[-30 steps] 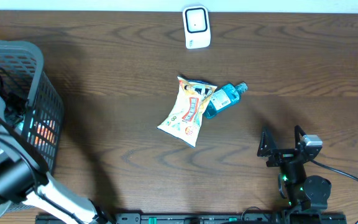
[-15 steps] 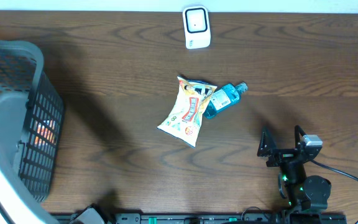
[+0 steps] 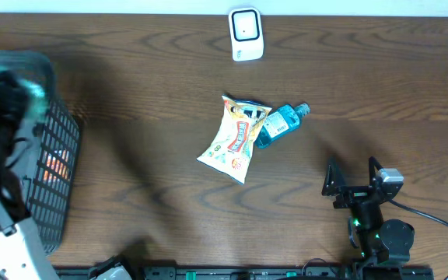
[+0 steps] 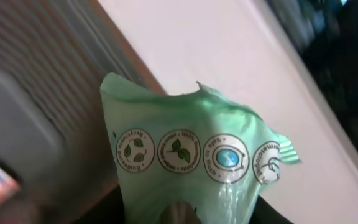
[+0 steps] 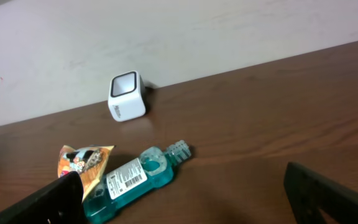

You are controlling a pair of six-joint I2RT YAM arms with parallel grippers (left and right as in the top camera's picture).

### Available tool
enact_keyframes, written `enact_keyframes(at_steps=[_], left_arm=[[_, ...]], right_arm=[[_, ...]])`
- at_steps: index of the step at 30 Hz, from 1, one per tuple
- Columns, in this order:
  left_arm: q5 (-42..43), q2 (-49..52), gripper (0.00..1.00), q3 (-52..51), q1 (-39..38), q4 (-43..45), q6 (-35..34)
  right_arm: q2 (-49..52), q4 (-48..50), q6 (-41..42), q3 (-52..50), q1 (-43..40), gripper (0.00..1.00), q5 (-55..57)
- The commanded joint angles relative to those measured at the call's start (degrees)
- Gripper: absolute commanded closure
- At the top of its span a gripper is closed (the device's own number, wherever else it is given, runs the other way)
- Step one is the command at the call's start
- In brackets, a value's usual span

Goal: Scan the item barcode
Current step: 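Carry the wipe pack out and drop it left of the snack bag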

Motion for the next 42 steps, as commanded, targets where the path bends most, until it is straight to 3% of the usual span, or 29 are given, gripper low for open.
enact_keyframes(at_steps=[1,5,12,16,27,36,38,40,42], left_arm=[[4.52,2.03,0.57,-0.13,-8.04,-1.25,2.82],[3.37,5.35,0.57,-1.77,-17.68,-1.6,6.43],[-10.99,15.67,0.57,-2.54,-32.33,-5.4,8.59],[-12.26,23.96,0.58,-2.58,-38.1,-6.01,10.73],[-12.68,44.63,0.58,-2.58,-44.24,-2.97,10.88],[-12.7,49.24,0.57,-2.6,-47.6,-2.14,10.91],[-12.7,49.22,0.51,-2.58,-48.17,-1.46,10.91],[-12.68,49.18,0.34,-2.56,-48.33,-1.14,10.88],[-12.68,48.52,0.26,-2.56,-48.3,-1.16,10.88]], right_arm=[[0.0,-0.22,-0.94,-0.07,0.26,0.01,0.11],[0.0,-0.22,-0.94,-0.07,0.26,0.01,0.09],[0.0,-0.22,-0.94,-0.07,0.26,0.01,0.09],[0.0,-0.22,-0.94,-0.07,0.26,0.01,0.09],[0.0,-0.22,-0.94,-0.07,0.26,0.01,0.11],[0.0,-0.22,-0.94,-0.07,0.26,0.01,0.09],[0.0,-0.22,-0.94,-0.07,0.26,0.01,0.09],[0.0,-0.22,-0.94,-0.07,0.26,0.01,0.09],[0.0,-0.22,-0.94,-0.07,0.26,0.01,0.09]])
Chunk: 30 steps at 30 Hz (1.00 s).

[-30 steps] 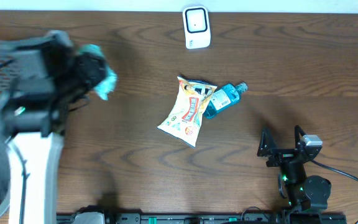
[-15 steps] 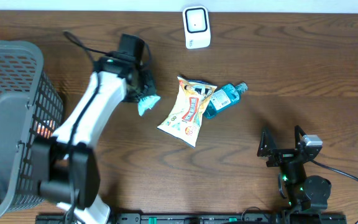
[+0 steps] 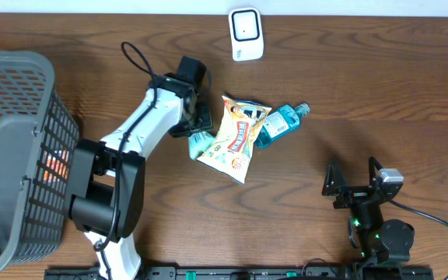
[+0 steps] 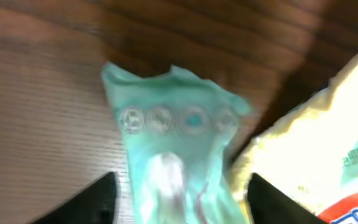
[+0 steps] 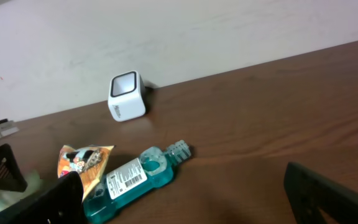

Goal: Scan the item barcode
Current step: 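Carry the wipe pack out and drop it left of the snack bag, then move the left gripper back into the basket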

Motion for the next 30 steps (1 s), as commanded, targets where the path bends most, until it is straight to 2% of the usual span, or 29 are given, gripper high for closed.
enact_keyframes(at_steps=[1,5,10,12,14,20,21,23,25,30], left_arm=[[-1.01,-1.57,0.22,0.24,0.28,-0.31,0.2],[-1.57,-5.64,0.19,1.7,0.33,-1.42,0.24],[-6.86,-16.2,0.18,3.65,0.33,-1.86,2.62],[-12.55,-21.79,0.18,4.04,0.31,-1.16,3.06],[-18.75,-27.02,0.13,4.04,0.33,0.13,4.35],[-46.45,-41.7,0.05,4.04,0.33,6.32,5.55],[-49.68,-43.23,0.01,4.04,0.33,7.28,5.55],[-55.47,-45.79,0.02,4.04,0.5,8.87,5.55],[-58.66,-47.63,0.02,4.04,1.66,9.44,5.53],[-59.04,-49.35,0.02,4.04,9.27,9.4,5.38]], right_arm=[[0.02,-0.24,-0.94,-0.07,0.26,0.01,0.09],[0.02,-0.24,-0.94,-0.07,0.26,0.01,0.09],[0.02,-0.24,-0.94,-0.07,0.26,0.01,0.11],[0.02,-0.24,-0.92,-0.07,0.26,0.01,0.09],[0.02,-0.24,-0.94,-0.07,0.26,0.01,0.09],[0.02,-0.24,-0.94,-0.07,0.26,0.01,0.09],[0.02,-0.24,-0.94,-0.07,0.26,0.01,0.09],[0.02,-0.24,-0.94,-0.07,0.26,0.01,0.09],[0.02,-0.24,-0.94,-0.07,0.26,0.01,0.09],[0.02,-0.24,-0.94,-0.07,0.26,0.01,0.09]])
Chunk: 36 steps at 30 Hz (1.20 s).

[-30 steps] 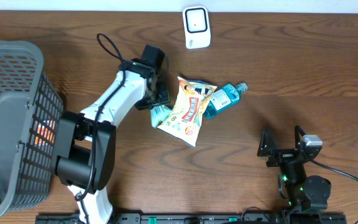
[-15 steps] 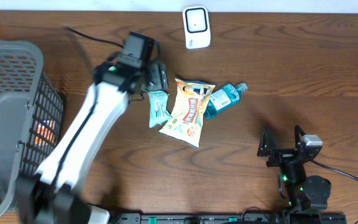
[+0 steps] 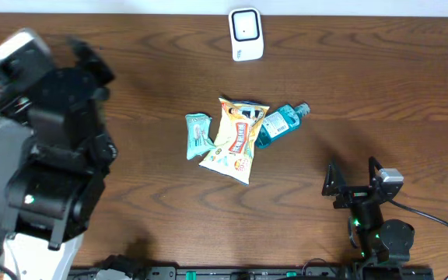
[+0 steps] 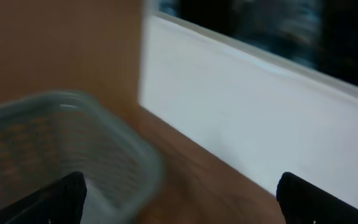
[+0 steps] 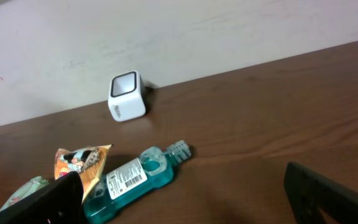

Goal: Scan the item barcode
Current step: 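Move the left gripper back into the basket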

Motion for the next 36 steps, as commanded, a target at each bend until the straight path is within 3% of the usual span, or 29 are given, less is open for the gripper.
enact_keyframes(at_steps=[1,6,10,14,22,25,36], left_arm=[[-5.79,0.11,0.02,0.48,6.25,0.04,0.26],[-4.04,0.24,0.02,0.46,16.7,-3.04,-5.68],[2.91,0.52,0.02,0.46,26.56,-9.35,-14.38],[16.52,2.82,0.02,0.26,37.75,-13.77,-20.2],[44.74,13.88,0.02,0.24,54.47,-17.59,-20.37],[50.21,19.1,0.02,0.24,57.96,-19.93,-20.37],[53.13,34.38,0.02,-2.43,59.6,-23.98,-20.06]], right_arm=[[0.0,-0.24,-0.92,-0.07,0.26,0.01,0.09],[0.0,-0.24,-0.92,-0.07,0.26,0.01,0.09],[0.0,-0.24,-0.94,-0.07,0.26,0.01,0.09],[0.0,-0.24,-0.94,-0.07,0.26,0.01,0.09],[0.0,-0.24,-0.94,-0.07,0.26,0.01,0.09],[0.0,-0.24,-0.94,-0.07,0.26,0.01,0.09],[0.0,-0.24,-0.94,-0.07,0.26,0.01,0.09]])
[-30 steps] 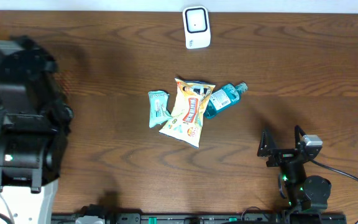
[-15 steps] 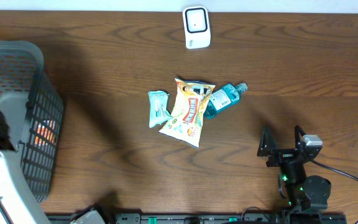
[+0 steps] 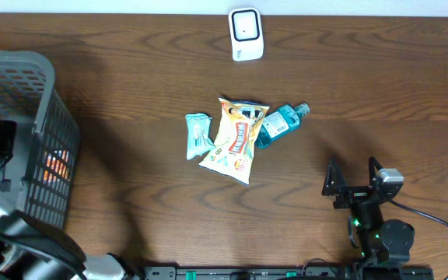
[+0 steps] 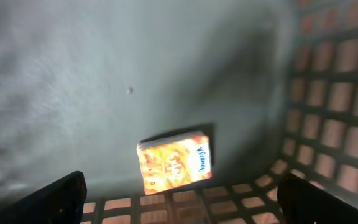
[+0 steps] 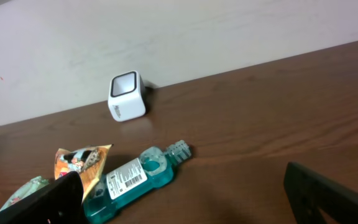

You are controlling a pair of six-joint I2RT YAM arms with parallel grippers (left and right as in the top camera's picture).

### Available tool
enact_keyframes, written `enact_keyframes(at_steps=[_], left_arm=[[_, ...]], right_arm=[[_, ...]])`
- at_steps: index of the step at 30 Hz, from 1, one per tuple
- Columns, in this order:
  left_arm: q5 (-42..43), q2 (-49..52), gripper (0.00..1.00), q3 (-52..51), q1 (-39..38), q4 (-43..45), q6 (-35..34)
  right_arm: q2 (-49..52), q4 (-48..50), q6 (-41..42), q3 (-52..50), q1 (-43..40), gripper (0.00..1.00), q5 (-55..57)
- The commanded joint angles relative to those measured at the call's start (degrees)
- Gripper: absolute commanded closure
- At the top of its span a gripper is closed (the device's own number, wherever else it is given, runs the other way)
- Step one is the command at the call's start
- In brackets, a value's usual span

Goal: Scan the item barcode
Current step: 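Move the left gripper back into the basket, then grasp the small orange snack box in the basket with the left gripper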

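The white barcode scanner (image 3: 246, 33) stands at the table's far edge, also in the right wrist view (image 5: 127, 95). Mid-table lie a green packet (image 3: 197, 135), a yellow snack bag (image 3: 238, 138) and a blue bottle (image 3: 278, 123), its barcode label (image 5: 128, 178) facing up. My left gripper (image 4: 179, 211) hangs open inside the grey basket (image 3: 41, 85), above an orange box (image 4: 174, 162) on the basket floor. Parked at the near right, my right gripper (image 5: 185, 211) is open and holds nothing.
The basket's mesh wall (image 4: 328, 112) rises close to the right of the left gripper. The right arm's base and cable (image 3: 383, 233) sit at the front right edge. A pale wall (image 5: 229, 31) backs the table.
My left arm was raised and blurred at the table's left, looking at the basket rim; now its gripper is down inside the basket over the orange box. The items on the table and the right arm have not moved.
My left gripper held the green packet up by the basket. Then it had the packet down on the table beside the snack bag. Then the packet lay there alone and the arm was back at the left. Now the gripper is open inside the basket.
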Motion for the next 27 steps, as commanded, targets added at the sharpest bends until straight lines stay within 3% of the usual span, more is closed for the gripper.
enact_keyframes(at_steps=[1,6,12,27], left_arm=[[3.43,4.04,0.02,-1.14,0.2,-0.37,-0.2],[8.83,9.57,0.02,-1.14,0.2,-0.61,2.82],[9.05,14.82,0.02,-1.14,0.2,-2.58,2.78],[9.18,16.68,0.02,-1.68,-1.33,-1.86,3.41]], right_arm=[[0.0,-0.24,-0.94,-0.07,0.26,0.01,0.09],[0.0,-0.24,-0.94,-0.07,0.26,0.01,0.09],[0.0,-0.24,-0.94,-0.07,0.26,0.01,0.09],[0.0,-0.24,-0.94,-0.07,0.26,0.01,0.09]])
